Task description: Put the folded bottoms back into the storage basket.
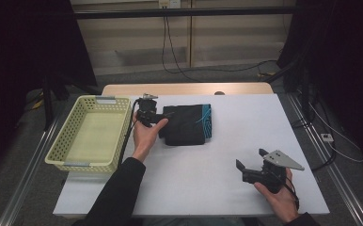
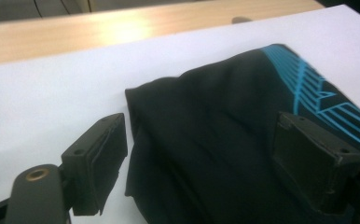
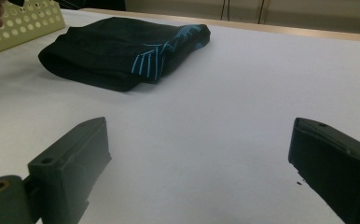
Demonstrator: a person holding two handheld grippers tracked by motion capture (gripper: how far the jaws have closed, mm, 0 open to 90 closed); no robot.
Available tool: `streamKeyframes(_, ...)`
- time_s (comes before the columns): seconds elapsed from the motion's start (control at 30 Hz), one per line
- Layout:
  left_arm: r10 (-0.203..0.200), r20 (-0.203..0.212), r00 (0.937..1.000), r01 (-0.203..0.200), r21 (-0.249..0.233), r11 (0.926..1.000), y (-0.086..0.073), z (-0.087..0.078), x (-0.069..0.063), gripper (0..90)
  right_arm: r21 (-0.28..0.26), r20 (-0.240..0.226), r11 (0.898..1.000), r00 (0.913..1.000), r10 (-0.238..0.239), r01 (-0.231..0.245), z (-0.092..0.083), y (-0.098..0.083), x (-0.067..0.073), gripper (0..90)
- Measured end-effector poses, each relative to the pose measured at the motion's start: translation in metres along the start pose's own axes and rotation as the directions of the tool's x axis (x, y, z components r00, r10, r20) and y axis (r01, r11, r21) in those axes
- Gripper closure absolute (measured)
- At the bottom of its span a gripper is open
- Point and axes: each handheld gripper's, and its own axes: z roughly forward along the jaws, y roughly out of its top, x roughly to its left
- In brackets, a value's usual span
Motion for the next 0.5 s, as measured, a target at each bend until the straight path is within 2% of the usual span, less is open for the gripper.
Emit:
streamKeyframes(0.07,-0.028,-0.018,0.9994,0.028,0.016,0.9995,-0.003,0.009,0.007,18.6,0.001,-0.001,1.0,1.0,-0.007,0.007,0.0,0.0,0.001,5.0)
streamKeyframes(0.13,-0.037,-0.033,0.9988,0.039,0.036,0.9986,-0.005,0.014,0.012,19.7,0.002,-0.001,1.0,1.0,-0.007,0.007,0.0,0.0,0.001,5.0)
streamKeyframes(0.17,-0.037,-0.033,0.9988,0.039,0.036,0.9986,-0.005,0.014,0.012,19.7,0.002,-0.001,1.0,1.0,-0.007,0.007,0.0,0.0,0.001,5.0)
streamKeyframes(0.2,-0.061,-0.026,0.9978,0.063,0.054,0.9966,-0.008,0.017,0.015,19.5,0.002,-0.001,1.0,1.0,-0.007,0.007,0.0,0.0,0.0,5.0)
streamKeyframes(0.27,-0.046,-0.023,0.9987,0.048,0.092,0.9946,-0.011,0.02,0.015,19.5,0.004,-0.003,1.0,1.0,-0.006,0.006,0.0,0.0,0.0,5.0)
streamKeyframes(0.37,-0.034,-0.037,0.9987,0.038,0.12,0.9921,-0.013,0.023,0.013,22.9,0.006,-0.003,1.0,1.0,-0.006,0.006,0.001,0.0,0.0,5.0)
streamKeyframes(0.43,-0.042,-0.087,0.9954,0.051,0.11,0.9926,-0.014,0.024,0.014,22.9,0.006,-0.002,1.0,1.0,-0.009,0.009,0.0,0.0,0.001,5.0)
streamKeyframes(0.5,-0.062,-0.087,0.9943,0.072,0.113,0.991,-0.015,0.025,0.017,22.2,0.006,-0.002,1.0,0.9999,-0.012,0.012,0.0,-0.001,0.001,5.0)
